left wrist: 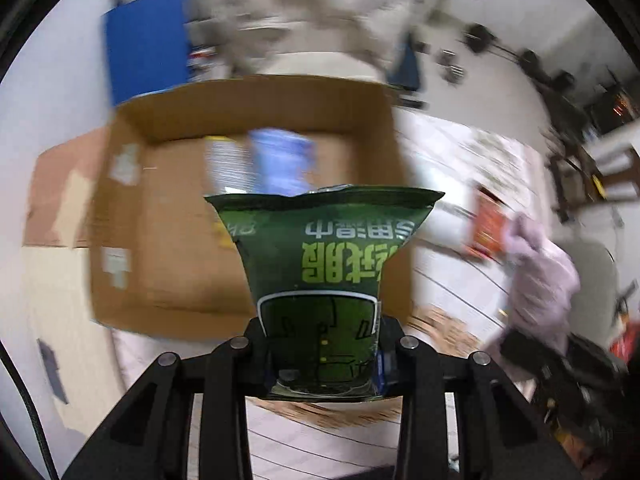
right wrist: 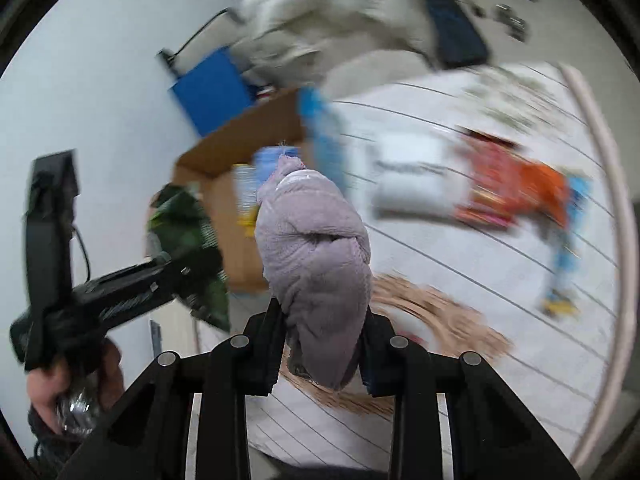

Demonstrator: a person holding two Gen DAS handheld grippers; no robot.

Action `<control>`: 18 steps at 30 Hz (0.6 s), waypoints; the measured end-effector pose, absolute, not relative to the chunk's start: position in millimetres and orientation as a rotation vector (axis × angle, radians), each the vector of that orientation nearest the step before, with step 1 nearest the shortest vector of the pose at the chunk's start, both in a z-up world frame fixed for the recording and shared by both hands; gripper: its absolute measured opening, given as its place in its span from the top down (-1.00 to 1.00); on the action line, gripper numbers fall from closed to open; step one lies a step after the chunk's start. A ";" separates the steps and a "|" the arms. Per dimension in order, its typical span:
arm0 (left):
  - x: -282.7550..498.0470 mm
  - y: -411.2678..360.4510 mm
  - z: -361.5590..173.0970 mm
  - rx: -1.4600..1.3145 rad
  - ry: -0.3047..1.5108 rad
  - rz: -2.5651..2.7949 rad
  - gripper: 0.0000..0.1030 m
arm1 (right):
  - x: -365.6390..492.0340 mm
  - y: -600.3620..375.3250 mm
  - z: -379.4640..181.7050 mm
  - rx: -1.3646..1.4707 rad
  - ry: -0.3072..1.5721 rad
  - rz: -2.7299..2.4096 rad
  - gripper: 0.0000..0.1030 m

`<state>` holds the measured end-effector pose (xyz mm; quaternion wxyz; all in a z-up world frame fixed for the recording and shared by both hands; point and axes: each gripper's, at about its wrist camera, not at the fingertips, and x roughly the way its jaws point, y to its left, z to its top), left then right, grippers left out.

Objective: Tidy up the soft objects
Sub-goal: 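Lower both items into the box beside the sponge and release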

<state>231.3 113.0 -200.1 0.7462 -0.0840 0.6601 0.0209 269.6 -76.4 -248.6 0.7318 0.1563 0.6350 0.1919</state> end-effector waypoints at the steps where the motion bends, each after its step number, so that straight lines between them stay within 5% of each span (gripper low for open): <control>1: 242.0 133.3 -209.7 -0.186 1.456 0.079 0.39 | 278.3 -52.0 -251.5 0.325 1.401 0.440 0.36; 9: 305.5 241.6 -298.4 -0.188 1.613 0.219 0.38 | 323.8 81.9 -327.4 0.182 1.521 0.387 0.36; 18: 316.2 243.0 -345.1 -0.194 1.686 0.194 0.38 | 328.3 125.6 -387.3 0.145 1.616 0.332 0.36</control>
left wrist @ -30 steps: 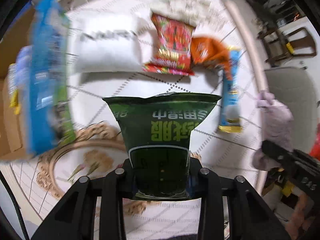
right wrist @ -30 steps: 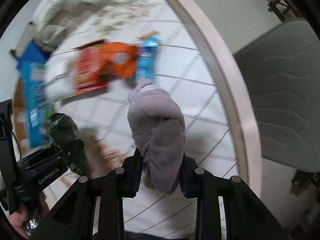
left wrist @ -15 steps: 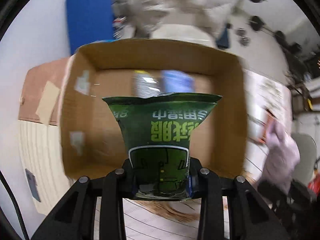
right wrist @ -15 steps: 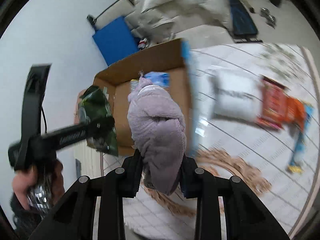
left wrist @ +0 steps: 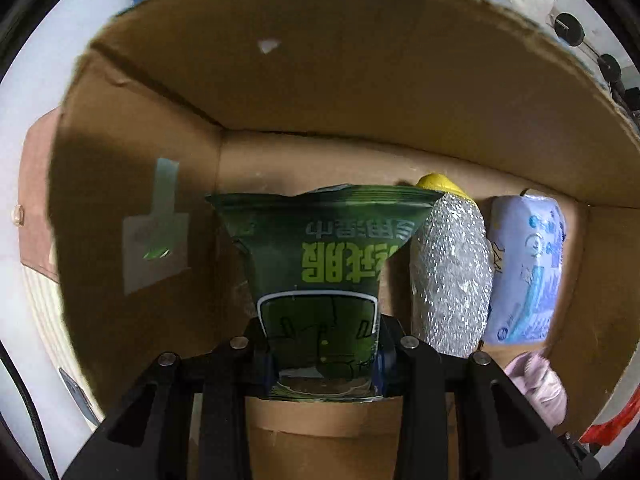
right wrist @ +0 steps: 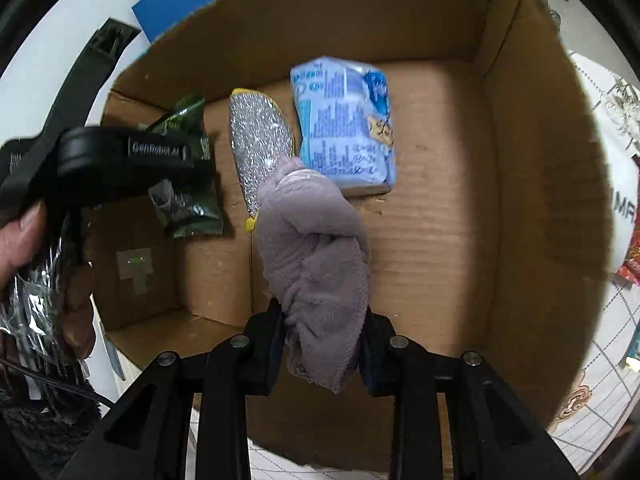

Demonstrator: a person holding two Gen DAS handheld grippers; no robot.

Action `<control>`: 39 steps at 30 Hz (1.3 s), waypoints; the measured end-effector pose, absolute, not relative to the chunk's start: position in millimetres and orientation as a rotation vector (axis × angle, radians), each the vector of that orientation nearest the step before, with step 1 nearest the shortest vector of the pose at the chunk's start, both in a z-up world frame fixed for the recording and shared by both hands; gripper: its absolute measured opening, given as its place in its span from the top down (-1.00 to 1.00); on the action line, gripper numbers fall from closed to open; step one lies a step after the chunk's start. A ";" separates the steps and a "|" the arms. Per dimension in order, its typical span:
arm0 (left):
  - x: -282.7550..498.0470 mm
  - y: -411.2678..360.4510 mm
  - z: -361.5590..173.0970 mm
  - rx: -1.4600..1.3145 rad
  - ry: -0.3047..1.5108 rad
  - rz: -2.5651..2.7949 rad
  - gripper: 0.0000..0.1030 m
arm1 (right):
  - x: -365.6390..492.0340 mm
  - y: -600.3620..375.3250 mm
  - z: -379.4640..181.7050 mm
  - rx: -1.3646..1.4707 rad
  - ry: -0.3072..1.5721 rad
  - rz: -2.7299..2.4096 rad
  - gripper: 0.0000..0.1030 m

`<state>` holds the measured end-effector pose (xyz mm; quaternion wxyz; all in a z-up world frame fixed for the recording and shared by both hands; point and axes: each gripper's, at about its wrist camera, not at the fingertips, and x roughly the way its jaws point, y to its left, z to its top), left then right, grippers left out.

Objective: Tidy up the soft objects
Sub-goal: 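Lower both items into the box beside the sponge and release, then move both tools back toward the remaining items on the table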

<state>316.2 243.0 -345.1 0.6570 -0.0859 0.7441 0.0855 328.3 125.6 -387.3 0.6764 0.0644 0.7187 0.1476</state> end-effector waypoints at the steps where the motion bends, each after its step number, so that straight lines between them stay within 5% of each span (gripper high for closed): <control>1: 315.6 240.9 -347.2 -0.188 1.689 0.190 0.38 | 327.8 129.1 -390.0 0.141 1.619 0.326 0.36; 8: 316.0 229.3 -358.6 -0.123 1.715 0.202 0.34 | 324.7 141.8 -403.8 0.125 1.644 0.304 0.35; 11: 318.6 228.8 -353.8 -0.165 1.719 0.179 0.15 | 322.4 141.7 -409.9 0.103 1.676 0.289 0.11; 13: 321.7 228.9 -345.1 -0.167 1.704 0.170 -0.28 | 320.8 139.4 -409.4 0.123 1.687 0.305 -0.37; 16: 317.9 226.0 -317.9 -0.107 1.635 0.174 -0.72 | 317.7 137.7 -396.2 0.126 1.669 0.303 -0.62; 20: 303.7 222.2 -269.4 -0.107 1.540 0.173 -0.88 | 317.7 130.9 -367.1 0.084 1.616 0.275 -0.99; 39: 178.4 204.6 -138.0 -0.123 1.198 0.201 -0.98 | 234.9 63.7 -215.0 -0.071 1.257 0.187 -1.00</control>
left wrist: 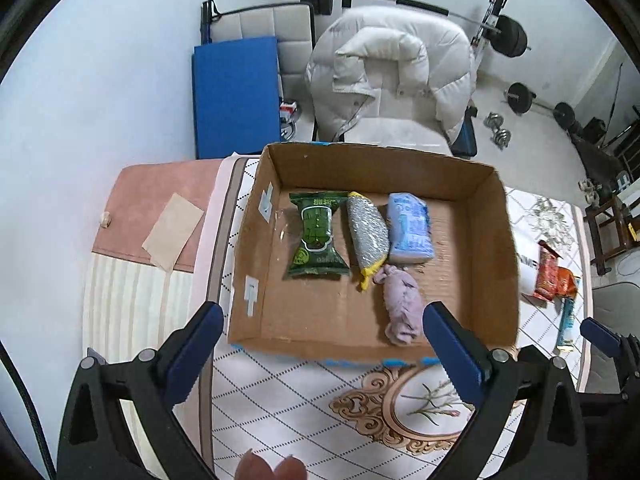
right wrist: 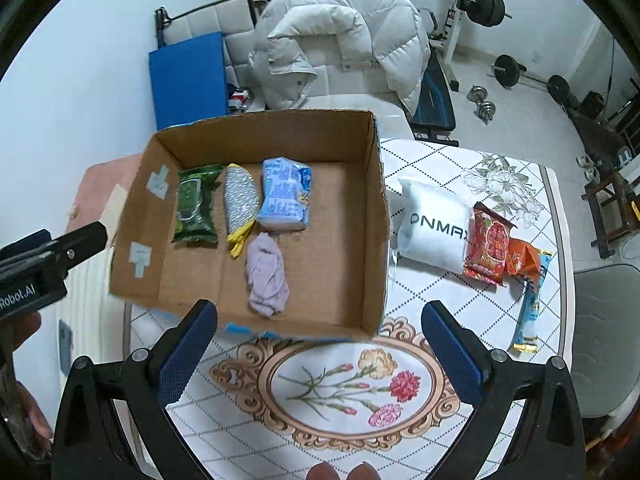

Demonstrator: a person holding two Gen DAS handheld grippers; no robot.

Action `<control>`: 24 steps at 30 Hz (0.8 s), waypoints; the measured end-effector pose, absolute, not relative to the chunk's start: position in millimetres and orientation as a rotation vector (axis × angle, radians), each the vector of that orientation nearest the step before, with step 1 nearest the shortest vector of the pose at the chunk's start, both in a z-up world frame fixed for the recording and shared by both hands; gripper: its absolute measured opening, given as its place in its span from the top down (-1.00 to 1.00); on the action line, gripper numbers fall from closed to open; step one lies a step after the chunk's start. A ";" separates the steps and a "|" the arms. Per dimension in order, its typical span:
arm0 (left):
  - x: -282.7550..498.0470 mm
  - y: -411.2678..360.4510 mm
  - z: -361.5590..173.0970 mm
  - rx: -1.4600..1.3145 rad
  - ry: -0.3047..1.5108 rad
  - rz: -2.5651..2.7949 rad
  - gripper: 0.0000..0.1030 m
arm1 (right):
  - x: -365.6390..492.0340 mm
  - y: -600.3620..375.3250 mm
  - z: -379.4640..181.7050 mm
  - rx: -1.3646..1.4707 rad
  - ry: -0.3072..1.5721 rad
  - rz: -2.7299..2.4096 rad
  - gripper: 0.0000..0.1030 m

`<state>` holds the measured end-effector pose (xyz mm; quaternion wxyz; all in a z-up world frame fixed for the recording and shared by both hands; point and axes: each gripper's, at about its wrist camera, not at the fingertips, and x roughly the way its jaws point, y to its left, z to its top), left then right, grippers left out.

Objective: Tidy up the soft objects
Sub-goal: 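Move both tools back toward the remaining items on the table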

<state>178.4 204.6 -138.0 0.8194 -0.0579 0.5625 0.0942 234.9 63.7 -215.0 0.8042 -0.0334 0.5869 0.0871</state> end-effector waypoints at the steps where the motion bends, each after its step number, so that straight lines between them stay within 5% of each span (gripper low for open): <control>1: 172.2 201.9 -134.3 -0.129 1.189 0.200 -0.99 | 229.4 62.7 -210.9 -0.070 1.250 0.188 -1.00; 15: 135.5 176.9 -104.6 -0.146 1.134 0.186 -0.99 | 189.4 49.5 -168.4 -0.035 1.183 0.253 -1.00; 24: 181.4 98.4 -94.7 -0.135 1.168 0.086 -0.99 | 216.8 -32.4 -168.2 0.099 1.205 0.212 -1.00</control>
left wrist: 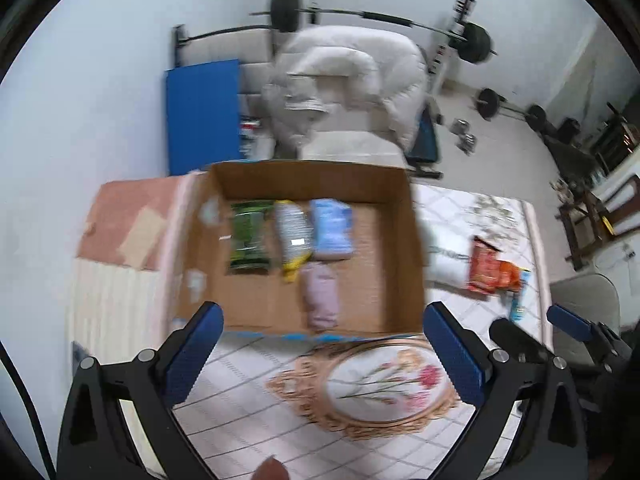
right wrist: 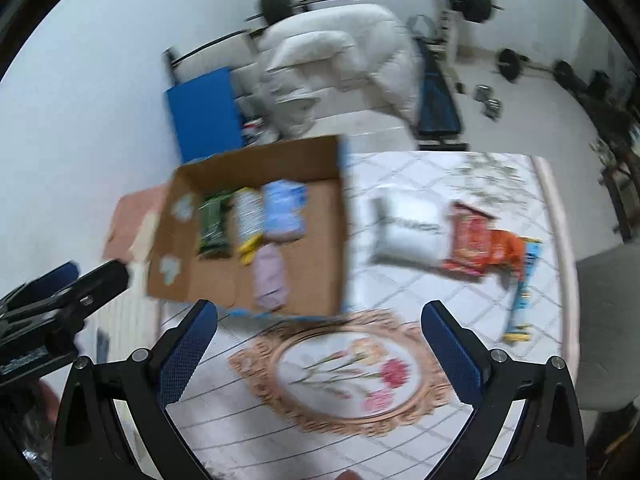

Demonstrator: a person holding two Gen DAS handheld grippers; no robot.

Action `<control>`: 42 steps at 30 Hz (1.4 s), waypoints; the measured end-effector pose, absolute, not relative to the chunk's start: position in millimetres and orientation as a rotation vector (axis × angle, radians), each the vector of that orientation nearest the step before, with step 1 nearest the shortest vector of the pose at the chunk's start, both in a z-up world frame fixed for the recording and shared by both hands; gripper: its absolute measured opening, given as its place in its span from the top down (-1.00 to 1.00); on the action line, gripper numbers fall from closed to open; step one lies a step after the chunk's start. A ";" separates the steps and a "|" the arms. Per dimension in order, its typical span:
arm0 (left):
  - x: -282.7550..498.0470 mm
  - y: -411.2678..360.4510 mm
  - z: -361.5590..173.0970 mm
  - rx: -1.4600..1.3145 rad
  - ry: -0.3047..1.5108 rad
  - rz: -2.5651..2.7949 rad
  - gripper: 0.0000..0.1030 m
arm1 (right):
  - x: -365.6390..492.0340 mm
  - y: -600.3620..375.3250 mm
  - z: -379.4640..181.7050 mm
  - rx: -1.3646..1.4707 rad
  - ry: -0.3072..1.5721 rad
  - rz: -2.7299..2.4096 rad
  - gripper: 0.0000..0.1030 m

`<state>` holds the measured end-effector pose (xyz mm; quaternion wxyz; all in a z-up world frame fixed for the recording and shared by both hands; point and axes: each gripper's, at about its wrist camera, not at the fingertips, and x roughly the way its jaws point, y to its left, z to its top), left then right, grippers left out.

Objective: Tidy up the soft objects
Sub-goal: 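Move both tools back toward the remaining items on the table, then grasp the white NMAX pouch with the left gripper while the right grasps the red candy bag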

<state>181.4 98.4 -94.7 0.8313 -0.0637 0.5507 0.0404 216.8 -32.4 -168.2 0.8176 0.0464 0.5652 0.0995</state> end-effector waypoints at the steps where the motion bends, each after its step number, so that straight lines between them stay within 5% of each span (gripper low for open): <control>1: 191.4 82.8 -97.5 -0.139 1.177 0.059 -0.99 | 226.1 -56.8 -172.5 0.120 1.218 0.177 -1.00; 10: 328.0 -84.0 -201.8 0.046 1.466 -0.141 -0.99 | 316.5 -247.5 -244.1 0.305 1.393 -0.007 -1.00; 17: 395.2 -141.6 -317.9 0.298 1.697 -0.091 -0.99 | 345.7 -286.7 -302.2 0.379 1.475 0.007 -0.95; 22: 407.6 -141.0 -365.4 0.368 1.794 -0.053 -0.99 | 349.8 -279.1 -323.9 0.489 1.504 0.106 -0.57; 24: 410.3 -139.6 -377.3 0.358 1.816 -0.046 -0.99 | 351.0 -272.0 -335.6 0.527 1.520 0.130 -0.33; 27: 416.4 -130.5 -384.0 0.275 1.822 -0.032 -0.73 | 352.7 -259.0 -356.3 0.593 1.558 0.180 -0.24; 42: 418.5 -113.2 -406.7 0.127 1.883 -0.079 -0.67 | 382.2 -220.1 -415.3 0.500 1.590 0.105 -0.24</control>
